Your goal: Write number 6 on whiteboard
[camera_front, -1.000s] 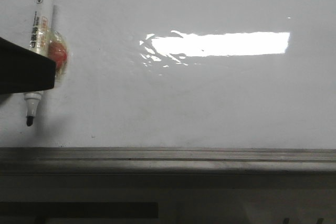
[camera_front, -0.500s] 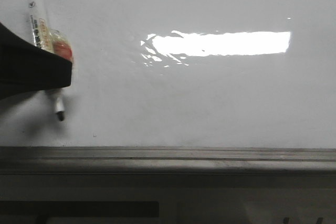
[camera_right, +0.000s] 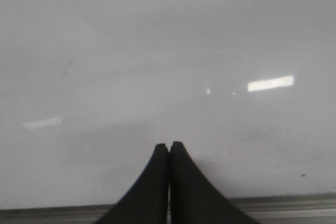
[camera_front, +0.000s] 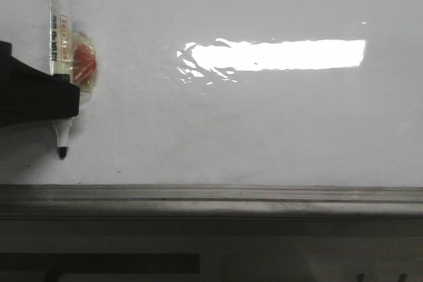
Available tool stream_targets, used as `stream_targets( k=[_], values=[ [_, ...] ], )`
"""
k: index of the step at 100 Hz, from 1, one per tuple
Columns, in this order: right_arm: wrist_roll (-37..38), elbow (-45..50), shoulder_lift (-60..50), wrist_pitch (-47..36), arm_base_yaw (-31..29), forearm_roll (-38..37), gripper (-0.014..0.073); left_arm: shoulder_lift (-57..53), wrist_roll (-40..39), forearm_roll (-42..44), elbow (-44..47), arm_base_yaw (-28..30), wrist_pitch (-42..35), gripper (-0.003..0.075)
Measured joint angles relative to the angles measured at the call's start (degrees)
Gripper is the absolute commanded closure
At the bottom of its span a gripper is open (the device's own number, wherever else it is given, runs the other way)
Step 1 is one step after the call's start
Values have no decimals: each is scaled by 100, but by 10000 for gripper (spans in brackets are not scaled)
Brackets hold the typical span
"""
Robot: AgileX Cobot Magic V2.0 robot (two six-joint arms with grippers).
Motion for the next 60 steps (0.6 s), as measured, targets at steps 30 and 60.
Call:
stream_targets(
  k=[30, 60],
  values=[
    [-896, -549, 0, 807, 1078, 52, 657, -187, 0, 10, 10, -432, 151, 739],
    [-1998, -855, 640, 1037, 2136, 851, 657, -284, 0, 1238, -366, -756, 1048, 739]
  ],
)
